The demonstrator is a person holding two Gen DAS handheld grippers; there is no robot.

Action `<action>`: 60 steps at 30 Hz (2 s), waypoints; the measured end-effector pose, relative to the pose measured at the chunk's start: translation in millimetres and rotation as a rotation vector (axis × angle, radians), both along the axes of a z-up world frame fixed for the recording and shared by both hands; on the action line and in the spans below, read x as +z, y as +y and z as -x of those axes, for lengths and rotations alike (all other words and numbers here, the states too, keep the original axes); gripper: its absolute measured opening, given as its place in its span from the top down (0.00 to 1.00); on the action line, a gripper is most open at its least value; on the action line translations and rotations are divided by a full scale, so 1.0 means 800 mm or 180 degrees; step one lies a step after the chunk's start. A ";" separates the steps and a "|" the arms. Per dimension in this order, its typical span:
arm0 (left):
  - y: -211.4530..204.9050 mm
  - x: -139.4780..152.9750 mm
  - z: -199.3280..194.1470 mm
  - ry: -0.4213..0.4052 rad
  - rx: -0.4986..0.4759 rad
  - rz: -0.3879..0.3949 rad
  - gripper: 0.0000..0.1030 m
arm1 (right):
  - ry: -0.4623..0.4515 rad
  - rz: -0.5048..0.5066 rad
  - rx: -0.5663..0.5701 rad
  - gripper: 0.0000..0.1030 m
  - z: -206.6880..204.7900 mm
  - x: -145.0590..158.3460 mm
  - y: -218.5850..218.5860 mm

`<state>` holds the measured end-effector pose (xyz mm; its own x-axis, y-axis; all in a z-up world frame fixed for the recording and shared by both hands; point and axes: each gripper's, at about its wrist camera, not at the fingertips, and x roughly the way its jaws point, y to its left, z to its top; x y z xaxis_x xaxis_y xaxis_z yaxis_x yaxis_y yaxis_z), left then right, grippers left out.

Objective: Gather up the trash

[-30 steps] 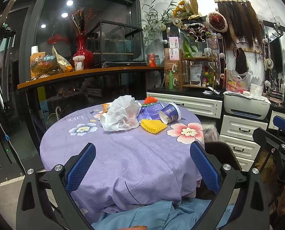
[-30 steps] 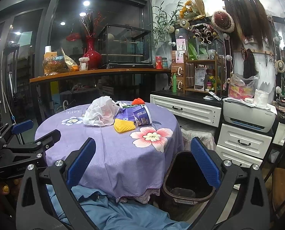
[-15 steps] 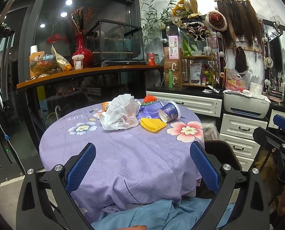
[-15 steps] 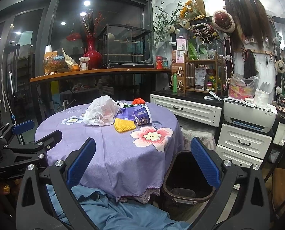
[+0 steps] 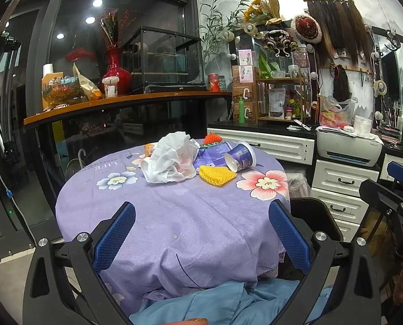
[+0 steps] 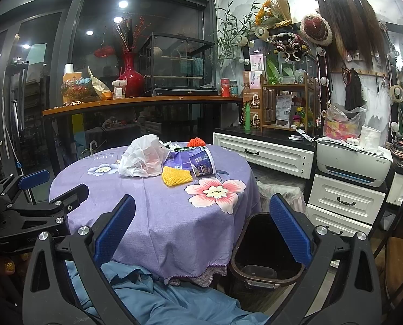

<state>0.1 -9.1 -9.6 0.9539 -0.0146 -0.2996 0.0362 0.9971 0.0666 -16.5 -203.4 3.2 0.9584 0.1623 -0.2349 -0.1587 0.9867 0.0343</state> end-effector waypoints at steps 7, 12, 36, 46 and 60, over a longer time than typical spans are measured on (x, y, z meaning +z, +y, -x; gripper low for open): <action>0.002 -0.002 -0.001 0.0006 -0.0001 -0.0001 0.05 | -0.0002 -0.0001 0.0003 0.05 0.000 0.000 0.000; 0.002 0.000 0.000 0.0005 -0.0003 0.0000 0.05 | -0.0004 0.0000 0.0000 0.05 0.000 0.000 0.000; 0.012 -0.011 -0.007 0.0091 0.0027 -0.0030 0.05 | 0.0070 -0.0013 -0.0007 0.05 -0.012 -0.014 0.000; 0.018 -0.030 -0.028 0.0385 -0.0118 -0.0001 0.05 | 0.0374 0.0062 0.0026 0.05 -0.043 -0.033 -0.002; 0.042 -0.077 -0.085 0.1176 -0.0116 0.0219 0.05 | 0.1147 0.0099 0.0377 0.05 -0.172 -0.075 -0.006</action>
<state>68.4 24.3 -71.4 0.7802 -0.0788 -0.6206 0.0809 0.9964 -0.0248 121.4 -207.9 -56.9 0.7884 0.2545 -0.5601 -0.2550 0.9637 0.0790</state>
